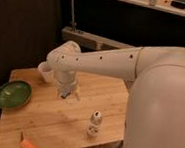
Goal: Drag the pepper across the table
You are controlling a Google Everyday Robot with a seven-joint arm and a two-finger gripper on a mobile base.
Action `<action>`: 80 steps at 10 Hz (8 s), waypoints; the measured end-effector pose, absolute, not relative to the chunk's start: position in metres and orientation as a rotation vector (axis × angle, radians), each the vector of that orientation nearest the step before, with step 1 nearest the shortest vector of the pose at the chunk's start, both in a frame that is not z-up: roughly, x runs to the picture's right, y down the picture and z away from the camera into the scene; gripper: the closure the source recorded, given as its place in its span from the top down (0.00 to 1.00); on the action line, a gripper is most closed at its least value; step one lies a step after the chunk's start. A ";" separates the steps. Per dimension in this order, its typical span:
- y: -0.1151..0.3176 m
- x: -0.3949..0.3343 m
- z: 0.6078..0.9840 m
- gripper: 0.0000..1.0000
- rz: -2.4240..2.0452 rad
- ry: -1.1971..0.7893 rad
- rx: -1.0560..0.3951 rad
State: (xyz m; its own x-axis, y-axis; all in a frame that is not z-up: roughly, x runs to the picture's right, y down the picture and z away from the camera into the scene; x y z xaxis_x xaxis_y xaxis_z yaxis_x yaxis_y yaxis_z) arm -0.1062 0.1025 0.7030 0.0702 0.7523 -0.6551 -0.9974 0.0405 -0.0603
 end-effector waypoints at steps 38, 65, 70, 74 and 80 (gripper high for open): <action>0.322 -0.268 0.667 0.65 0.324 0.230 -0.982; 0.355 -0.288 0.700 0.40 0.294 0.281 -0.936; 0.351 -0.286 0.708 0.40 0.307 0.311 -0.934; 0.332 -0.278 0.717 0.40 0.351 0.292 -0.918; 0.302 -0.275 0.745 0.40 0.393 0.225 -0.907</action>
State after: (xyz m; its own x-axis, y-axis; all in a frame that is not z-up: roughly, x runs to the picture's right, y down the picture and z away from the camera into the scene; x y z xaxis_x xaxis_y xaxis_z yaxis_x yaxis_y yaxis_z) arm -0.2746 0.3021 0.7450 0.9060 0.2356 -0.3517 -0.4226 0.5518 -0.7190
